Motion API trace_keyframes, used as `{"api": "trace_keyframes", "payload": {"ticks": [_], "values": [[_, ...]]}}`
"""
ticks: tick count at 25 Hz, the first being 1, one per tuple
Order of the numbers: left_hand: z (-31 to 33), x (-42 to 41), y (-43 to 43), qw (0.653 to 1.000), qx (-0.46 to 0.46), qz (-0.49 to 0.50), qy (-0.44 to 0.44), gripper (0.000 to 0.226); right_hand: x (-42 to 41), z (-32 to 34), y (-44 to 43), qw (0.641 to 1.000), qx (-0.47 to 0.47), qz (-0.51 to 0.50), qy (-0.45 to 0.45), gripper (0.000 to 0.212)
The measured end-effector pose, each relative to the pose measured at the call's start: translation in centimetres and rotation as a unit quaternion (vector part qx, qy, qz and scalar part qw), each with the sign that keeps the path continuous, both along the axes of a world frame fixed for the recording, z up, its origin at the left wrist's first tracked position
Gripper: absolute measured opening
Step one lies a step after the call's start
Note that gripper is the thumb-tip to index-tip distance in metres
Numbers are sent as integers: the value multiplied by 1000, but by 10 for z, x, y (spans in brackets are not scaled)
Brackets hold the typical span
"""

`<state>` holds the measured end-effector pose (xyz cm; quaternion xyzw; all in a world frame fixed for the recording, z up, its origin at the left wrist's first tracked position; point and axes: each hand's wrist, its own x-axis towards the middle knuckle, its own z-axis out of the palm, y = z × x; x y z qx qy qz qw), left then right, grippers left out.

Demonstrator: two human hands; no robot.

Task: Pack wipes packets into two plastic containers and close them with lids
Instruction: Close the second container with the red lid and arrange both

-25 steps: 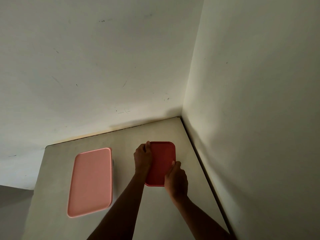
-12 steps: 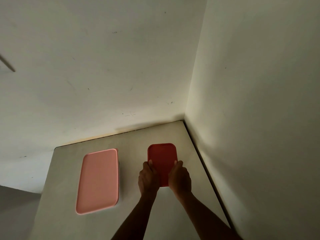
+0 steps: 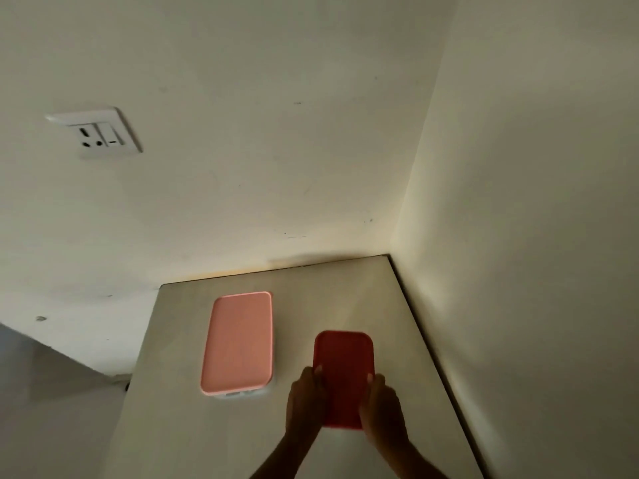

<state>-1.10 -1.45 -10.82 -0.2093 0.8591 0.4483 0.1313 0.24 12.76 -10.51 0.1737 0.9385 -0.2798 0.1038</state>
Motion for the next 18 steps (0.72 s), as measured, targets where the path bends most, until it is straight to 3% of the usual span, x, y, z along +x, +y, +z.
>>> {"api": "trace_keyframes", "payload": {"ticks": [4, 7, 12, 15, 18], "values": [[14, 74, -61, 997, -75, 11, 16, 39, 70, 17, -59, 999, -18, 3, 43, 33], [50, 92, -113, 989, -108, 29, 94, 35, 89, 51, -112, 993, -79, 6, 82, 31], [98, 89, -192, 968, -67, 54, 234, 44, 82, 97, -187, 973, -101, 21, 205, 29], [103, 76, -246, 969, -67, 75, 225, 47, 70, 108, -240, 959, -106, 44, 258, 31], [98, 63, -294, 968, -77, 112, 210, 51, 51, 108, -288, 956, -149, 58, 247, 38]]}}
